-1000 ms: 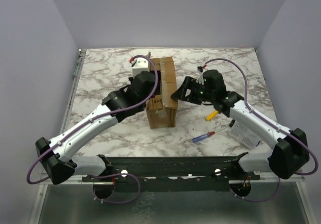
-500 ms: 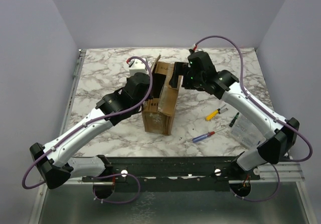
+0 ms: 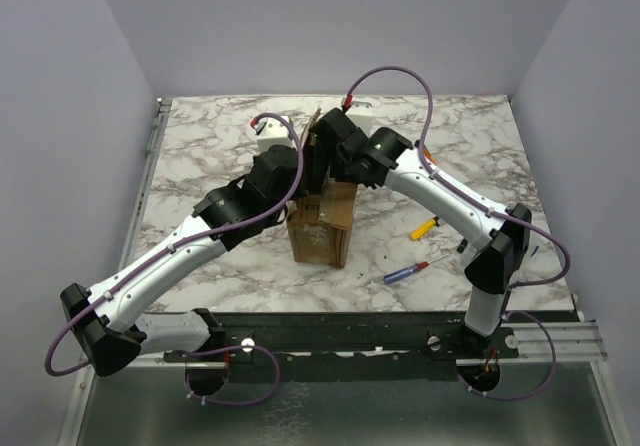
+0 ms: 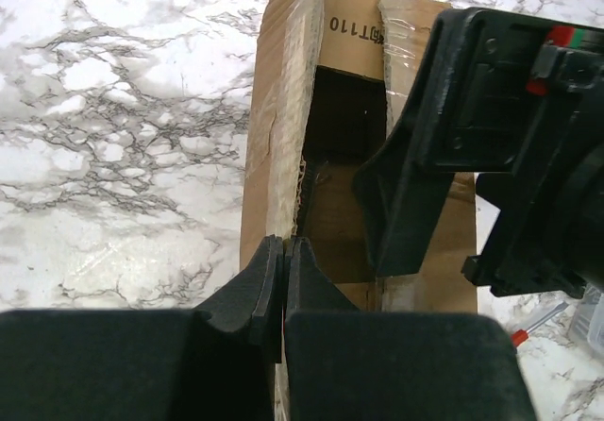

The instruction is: Unpack the express box

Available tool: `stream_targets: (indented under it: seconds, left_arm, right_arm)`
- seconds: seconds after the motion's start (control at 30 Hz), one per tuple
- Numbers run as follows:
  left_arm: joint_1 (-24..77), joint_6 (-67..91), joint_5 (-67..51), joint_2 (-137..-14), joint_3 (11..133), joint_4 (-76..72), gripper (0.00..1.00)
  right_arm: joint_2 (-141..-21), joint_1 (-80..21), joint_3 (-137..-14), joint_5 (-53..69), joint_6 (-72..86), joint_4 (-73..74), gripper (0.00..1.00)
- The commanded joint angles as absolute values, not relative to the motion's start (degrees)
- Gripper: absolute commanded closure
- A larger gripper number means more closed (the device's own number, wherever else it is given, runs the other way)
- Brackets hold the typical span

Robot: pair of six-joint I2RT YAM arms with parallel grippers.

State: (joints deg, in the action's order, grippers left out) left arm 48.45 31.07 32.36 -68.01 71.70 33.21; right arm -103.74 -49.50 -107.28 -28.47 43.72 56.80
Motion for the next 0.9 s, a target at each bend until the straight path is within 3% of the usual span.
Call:
stream_targets:
  seconds: [0.0, 0.23, 0.43, 0.63, 0.87]
  left_arm:
    - [48.4, 32.7, 31.6, -66.9, 71.5, 28.6, 1.00]
    - [48.4, 32.9, 36.9, -65.5, 70.2, 28.8, 1.00]
    - [48.3, 31.6, 41.2, -65.3, 69.4, 30.3, 1.00]
    - [48.4, 30.0, 44.8, -66.0, 69.7, 31.7, 1.00]
    - [48.3, 29.6, 48.1, -65.6, 70.8, 32.8, 1.00]
  right_arm:
    - [-108.4, -50.7, -113.1, -39.0, 46.4, 66.7, 0.00]
    - [-110.3, -52.6, -115.6, -45.9, 48.6, 75.7, 0.01]
    - [-101.0, -52.6, -105.4, -44.3, 44.1, 66.1, 0.04]
    - [-94.6, -52.6, -99.1, -41.4, 43.6, 59.9, 0.18]
    - [-90.0, -52.6, -93.8, -40.4, 45.6, 57.5, 0.25]
